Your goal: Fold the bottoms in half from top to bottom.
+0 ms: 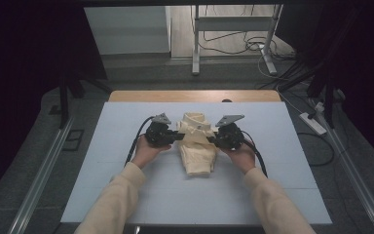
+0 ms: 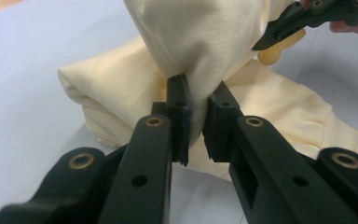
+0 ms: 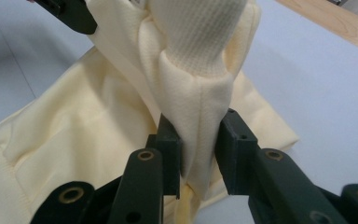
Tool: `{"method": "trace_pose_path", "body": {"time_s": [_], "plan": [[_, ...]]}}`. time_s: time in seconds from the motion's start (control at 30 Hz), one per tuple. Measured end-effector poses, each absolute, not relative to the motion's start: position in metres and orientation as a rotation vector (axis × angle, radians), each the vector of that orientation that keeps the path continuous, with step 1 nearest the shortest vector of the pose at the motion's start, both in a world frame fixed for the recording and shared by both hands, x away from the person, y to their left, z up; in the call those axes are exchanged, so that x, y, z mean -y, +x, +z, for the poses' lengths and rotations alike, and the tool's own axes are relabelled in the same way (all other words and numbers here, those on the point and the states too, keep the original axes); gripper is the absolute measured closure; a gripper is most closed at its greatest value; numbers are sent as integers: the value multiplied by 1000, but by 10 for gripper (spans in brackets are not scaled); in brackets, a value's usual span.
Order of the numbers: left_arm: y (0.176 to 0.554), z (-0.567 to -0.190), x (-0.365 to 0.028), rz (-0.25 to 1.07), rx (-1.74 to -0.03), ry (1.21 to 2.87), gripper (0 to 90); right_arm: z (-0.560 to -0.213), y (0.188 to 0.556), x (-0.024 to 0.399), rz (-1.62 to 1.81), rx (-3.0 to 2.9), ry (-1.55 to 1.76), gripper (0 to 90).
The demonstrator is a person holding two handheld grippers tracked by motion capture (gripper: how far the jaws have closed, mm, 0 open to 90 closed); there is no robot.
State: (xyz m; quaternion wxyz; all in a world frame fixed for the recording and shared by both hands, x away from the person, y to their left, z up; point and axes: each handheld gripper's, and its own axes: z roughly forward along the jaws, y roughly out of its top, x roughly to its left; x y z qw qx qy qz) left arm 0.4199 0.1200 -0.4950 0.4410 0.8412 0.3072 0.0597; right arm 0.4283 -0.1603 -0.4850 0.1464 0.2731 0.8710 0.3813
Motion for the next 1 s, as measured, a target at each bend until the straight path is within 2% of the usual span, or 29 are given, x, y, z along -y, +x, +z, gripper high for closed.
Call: {"method": "trace_pose_path", "body": {"time_s": [0.4,0.53,0.6,0.7,0.77,1.0], "plan": [[414,-500,-118,142,-757,2095,751,-490,418,167,1104,-2515,796,677],[412,-500,-118,142,-749,2102,731,-489,415,167,1105,-2519,800,634],[411,-498,-117,148,-747,2103,681,-488,413,168,1104,-2521,807,593],[408,-491,-119,171,-783,2070,476,-484,410,171,1113,-2534,818,546],[405,-487,-122,180,-776,2057,448,-479,407,172,1118,-2523,813,510],[392,-470,-133,186,-780,2014,358,-459,397,185,1174,-2487,807,468]]}}
